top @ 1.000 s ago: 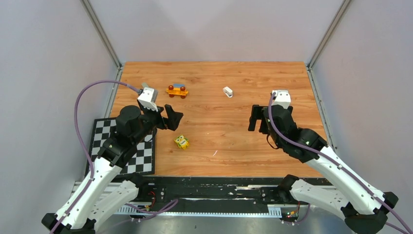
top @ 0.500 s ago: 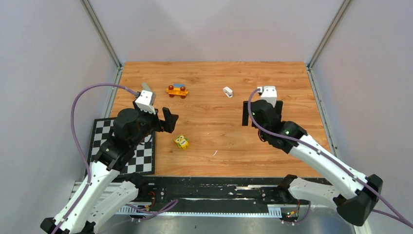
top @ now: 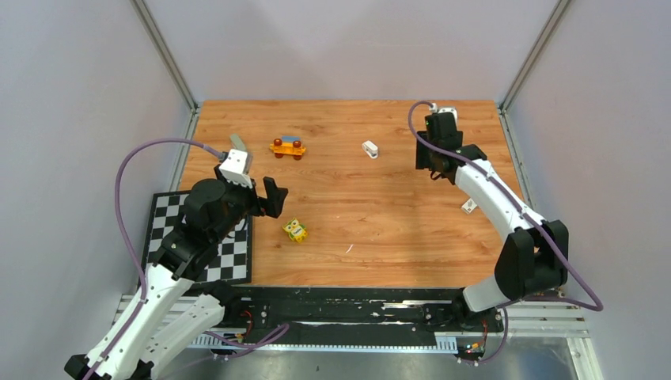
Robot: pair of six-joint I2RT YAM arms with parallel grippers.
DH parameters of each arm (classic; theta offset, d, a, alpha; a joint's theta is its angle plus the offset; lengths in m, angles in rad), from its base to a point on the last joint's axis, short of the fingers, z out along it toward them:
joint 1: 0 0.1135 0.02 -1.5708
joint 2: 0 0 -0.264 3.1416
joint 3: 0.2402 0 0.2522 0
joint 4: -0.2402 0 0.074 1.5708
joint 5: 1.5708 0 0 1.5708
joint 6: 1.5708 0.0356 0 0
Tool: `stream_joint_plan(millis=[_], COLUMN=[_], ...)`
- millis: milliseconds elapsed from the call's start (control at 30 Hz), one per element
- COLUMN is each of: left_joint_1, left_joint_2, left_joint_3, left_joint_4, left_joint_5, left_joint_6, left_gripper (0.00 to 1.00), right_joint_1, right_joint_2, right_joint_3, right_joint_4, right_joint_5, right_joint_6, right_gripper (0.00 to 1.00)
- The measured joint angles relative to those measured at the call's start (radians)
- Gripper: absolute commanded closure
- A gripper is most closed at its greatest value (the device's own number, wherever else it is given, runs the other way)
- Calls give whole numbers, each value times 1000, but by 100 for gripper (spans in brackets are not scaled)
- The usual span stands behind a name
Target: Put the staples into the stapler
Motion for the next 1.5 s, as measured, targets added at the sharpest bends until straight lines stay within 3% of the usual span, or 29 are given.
stream_joint_plan(millis=[133,300,533,800,1167,1500], left_joint_1=[-8,-12,-13,-13,-13,-13], left_joint_2=[-4,-4,-4,-7,-9,-2], left_joint_3=[0,0,0,0,0,0], left_joint_4=[-6,-14,-20,-21,-28,-29], left_joint_5=[-14,-30,-42,-55,-84,-98], left_joint_6=[5,16,17,19,23,23], left_gripper=[0,0,0,0,0,6], right_joint_1=[-82,-82,-80,-45,0,3], right_joint_2=[43,147,480,783,852,839], right_joint_3=[9,48,333,583,643,614], right_joint_4=[44,188,287,251,211,200], right_joint_5=[-122,-344,-556,-637,-650,-626], right_joint_6=[-76,-214,-298,-353,-412,-467], right_gripper=[35,36,39,41,48,84])
